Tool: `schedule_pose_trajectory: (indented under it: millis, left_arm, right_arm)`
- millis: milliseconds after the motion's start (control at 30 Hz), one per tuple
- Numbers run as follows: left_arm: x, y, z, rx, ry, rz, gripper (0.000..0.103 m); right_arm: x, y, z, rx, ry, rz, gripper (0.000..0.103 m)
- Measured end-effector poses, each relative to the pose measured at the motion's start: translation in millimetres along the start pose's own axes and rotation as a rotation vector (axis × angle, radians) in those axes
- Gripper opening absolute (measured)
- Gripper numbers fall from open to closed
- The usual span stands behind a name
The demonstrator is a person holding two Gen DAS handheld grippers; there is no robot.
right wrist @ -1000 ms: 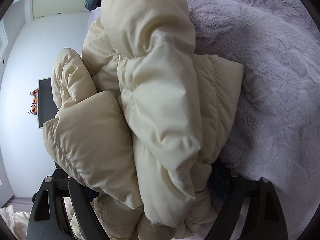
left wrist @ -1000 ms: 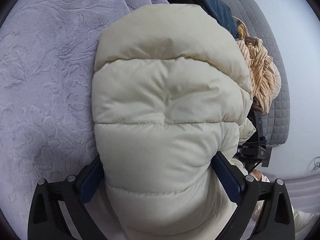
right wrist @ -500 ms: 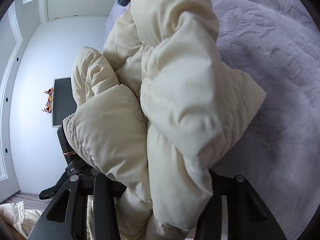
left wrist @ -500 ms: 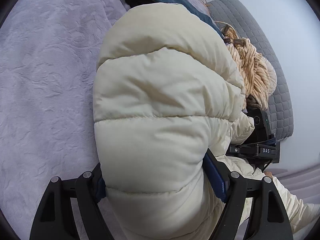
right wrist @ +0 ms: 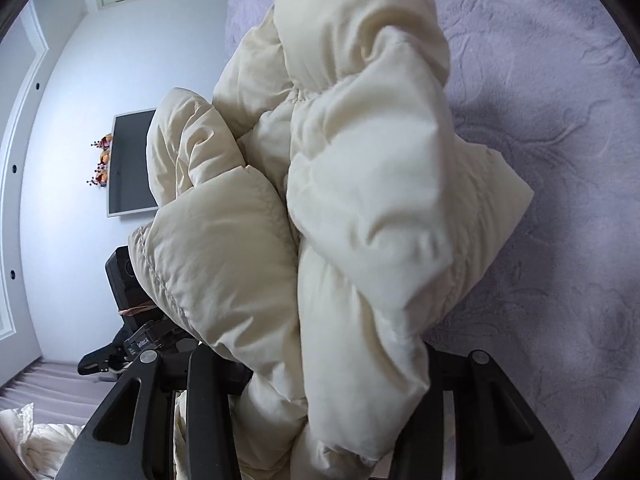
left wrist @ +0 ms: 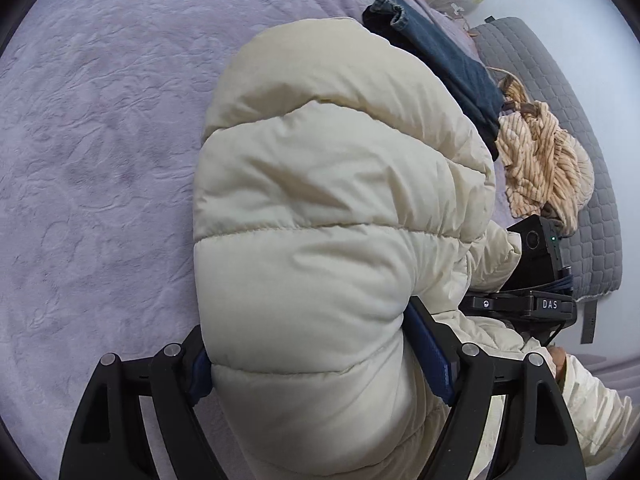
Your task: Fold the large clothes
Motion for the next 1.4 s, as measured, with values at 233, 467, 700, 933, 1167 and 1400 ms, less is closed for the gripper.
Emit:
schedule_pose_trajectory:
  millis: [233,467,700,933,1167,1400]
  left_arm:
    - [-14.6,30.8,-18.6,0.066,0.020,0.006,0.085]
    - [-10.7,18.5,-19.1,0.075,0.014,-0.010,0.085]
    - [-12.1,14.2,-20.9,0.079,0.000,-0.002,0.085]
    - [-15.1,12.9,-20.2,0.087,-0.007,0.006,0.085]
    - [-16.4,10.6,-19.9,0.101,-0.013,0.006,0.085]
    - [-16.6,8.5,-19.8,0.114,-0.018,0.005,0.085]
  right_arm:
    - [-1.1,-23.2,-33.9,-0.118,0.027,-0.028,0.057]
    - [-15.6,-4.2,-29.3,-0.272,0.035,0.016,0.062]
    - [-23.8,49.0,-0.2,-0.443,-0.006,0.111,0.062]
    - [-12.9,103.5,32.0,-0.462,-0.078,0.204,0.039]
    - [-15.9,141.1,11.9,-0.477,-0.086,0.293,0.021]
    - [-7.9,120.7,-7.9,-0.563,-0.092,0.281,0.021]
Point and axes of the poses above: each gripper's, at about its wrist camera, not at the fingertips, and z roughly against the way its jaws point, y to its left, x to its top, the point moved 7 cm from there along -z, roughly the way its jaws point, and after that the axes turned 7 degrees about -x, right-handed, at the moved point
